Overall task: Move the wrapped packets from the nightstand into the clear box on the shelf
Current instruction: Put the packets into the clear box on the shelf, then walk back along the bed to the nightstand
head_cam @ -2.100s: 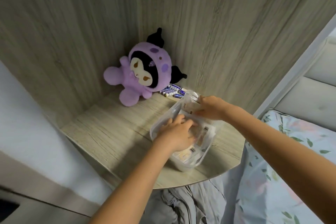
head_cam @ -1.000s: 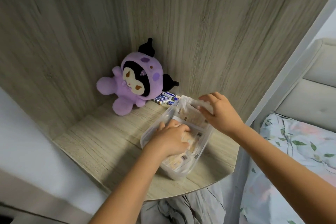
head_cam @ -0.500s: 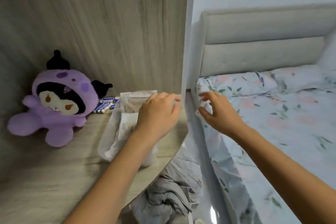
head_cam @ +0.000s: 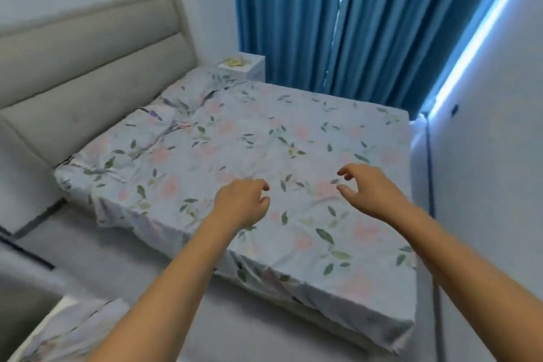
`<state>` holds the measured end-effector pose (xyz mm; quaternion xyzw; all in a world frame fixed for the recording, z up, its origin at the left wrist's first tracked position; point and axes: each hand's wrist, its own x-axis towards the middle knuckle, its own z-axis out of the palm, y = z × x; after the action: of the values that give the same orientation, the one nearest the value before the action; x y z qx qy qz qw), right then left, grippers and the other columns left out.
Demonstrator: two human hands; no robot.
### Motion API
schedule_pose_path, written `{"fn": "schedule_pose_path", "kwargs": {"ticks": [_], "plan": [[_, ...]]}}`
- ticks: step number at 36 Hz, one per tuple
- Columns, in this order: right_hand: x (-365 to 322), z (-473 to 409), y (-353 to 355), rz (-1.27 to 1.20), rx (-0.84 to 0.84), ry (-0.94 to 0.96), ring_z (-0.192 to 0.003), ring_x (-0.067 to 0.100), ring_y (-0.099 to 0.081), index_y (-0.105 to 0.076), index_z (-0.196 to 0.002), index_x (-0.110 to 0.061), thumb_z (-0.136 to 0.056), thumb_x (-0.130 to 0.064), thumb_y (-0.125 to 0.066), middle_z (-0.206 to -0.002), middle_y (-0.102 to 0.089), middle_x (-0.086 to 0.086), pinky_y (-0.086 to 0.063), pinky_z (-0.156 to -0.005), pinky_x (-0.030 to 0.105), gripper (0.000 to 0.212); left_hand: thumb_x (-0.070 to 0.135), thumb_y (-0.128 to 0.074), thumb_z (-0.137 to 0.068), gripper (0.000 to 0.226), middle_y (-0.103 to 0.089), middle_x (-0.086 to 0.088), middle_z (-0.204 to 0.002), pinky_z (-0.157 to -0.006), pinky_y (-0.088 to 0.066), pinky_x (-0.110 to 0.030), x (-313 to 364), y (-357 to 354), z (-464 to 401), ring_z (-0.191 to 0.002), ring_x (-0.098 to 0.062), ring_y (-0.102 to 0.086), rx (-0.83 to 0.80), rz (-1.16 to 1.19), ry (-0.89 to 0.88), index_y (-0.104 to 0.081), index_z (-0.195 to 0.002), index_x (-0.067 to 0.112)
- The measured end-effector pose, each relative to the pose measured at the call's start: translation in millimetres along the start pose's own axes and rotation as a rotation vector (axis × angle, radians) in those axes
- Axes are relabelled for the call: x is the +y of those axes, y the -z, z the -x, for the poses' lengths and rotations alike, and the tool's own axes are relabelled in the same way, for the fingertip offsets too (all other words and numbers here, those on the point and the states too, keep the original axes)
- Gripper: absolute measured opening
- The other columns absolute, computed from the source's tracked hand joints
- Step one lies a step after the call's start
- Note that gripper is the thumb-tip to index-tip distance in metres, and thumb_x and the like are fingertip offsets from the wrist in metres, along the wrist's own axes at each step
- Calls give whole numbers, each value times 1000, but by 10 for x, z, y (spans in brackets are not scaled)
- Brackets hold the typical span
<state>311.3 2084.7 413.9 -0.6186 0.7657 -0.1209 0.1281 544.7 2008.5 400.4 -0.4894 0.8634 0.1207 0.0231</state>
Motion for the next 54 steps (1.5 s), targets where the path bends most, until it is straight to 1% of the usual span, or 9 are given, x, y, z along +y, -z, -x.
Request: {"fn": "schedule_pose_path", "kwargs": {"ticks": [6,10,15,19,27,34,44,50,54], "plan": [[1751,854,443,-60,72,-356,-113,28,-55,-55,-119,-7,-90,-30,-60,-122,-59,11,-44,-92,34,38,42,-40,-98,42,-61,-1,-123,-83,-52,-38,1814,-381,-671,-109,-24,-57,-84,-22,-286,-44,-137,26],[2795,1465,739,-81,90,-525,-107,26,-55,-51,-123,-11,-89,-34,-59,-125,-57,6,-44,-90,34,41,43,-41,-97,43,-61,-1,-123,-86,-52,-40,3102,-774,-921,-110,-24,-57,-140,-9,-424,-42,-137,28],[3732,2008,1014,-84,89,-659,-111,21,-52,-45,-130,-18,-90,-38,-58,-126,-55,1,-45,-90,33,46,40,-41,-97,42,-59,-2,-130,-90,-50,-40,4424,-1198,-1095,-115,-25,-55,-221,-46,-558,-40,-138,30],[4223,2160,1157,-83,84,-693,-108,19,-52,-42,-132,-20,-91,-38,-55,-126,-54,-1,-44,-86,30,47,39,-40,-97,42,-58,-2,-130,-91,-48,-38,5029,-1340,-1215,-116,-25,-54,-274,-64,-602,-40,-138,31],[4790,1932,1233,-148,136,-666,-112,17,-49,-42,-131,-23,-91,-38,-55,-123,-55,-4,-44,-87,30,45,39,-39,-98,40,-59,-2,-126,-90,-50,-35,5484,-1490,-1712,-111,-22,-57,-309,-101,-576,-41,-136,31],[5279,1290,1308,-169,99,-628,-113,16,-49,-41,-133,-23,-92,-37,-55,-125,-54,-4,-45,-90,30,46,41,-39,-98,41,-57,-1,-130,-91,-49,-34,5622,-1598,-2380,-115,-21,-55,-337,-103,-526,-41,-137,32],[6262,-459,1585,-173,89,-534,-100,17,-51,-40,-135,-22,-92,-35,-55,-127,-54,-1,-46,-88,32,48,39,-39,-99,39,-56,-1,-133,-92,-49,-32,6033,-1586,-4098,-114,-20,-57,-324,-43,-463,-42,-137,29],[6757,-1620,1879,-177,45,-491,-111,19,-52,-41,-135,-21,-91,-32,-54,-127,-54,-1,-47,-90,32,47,39,-37,-99,40,-58,-1,-130,-84,-46,-29,6163,-1319,-5176,-113,-20,-56,-301,-57,-413,-41,-137,30],[6983,-2283,2088,-153,47,-442,-98,18,-51,-41,-136,-20,-92,-31,-54,-124,-55,0,-45,-84,29,47,39,-38,-99,39,-58,-2,-130,-85,-47,-31,6211,-1117,-5766,-114,-21,-57,-285,-52,-373,-41,-137,30]]}}
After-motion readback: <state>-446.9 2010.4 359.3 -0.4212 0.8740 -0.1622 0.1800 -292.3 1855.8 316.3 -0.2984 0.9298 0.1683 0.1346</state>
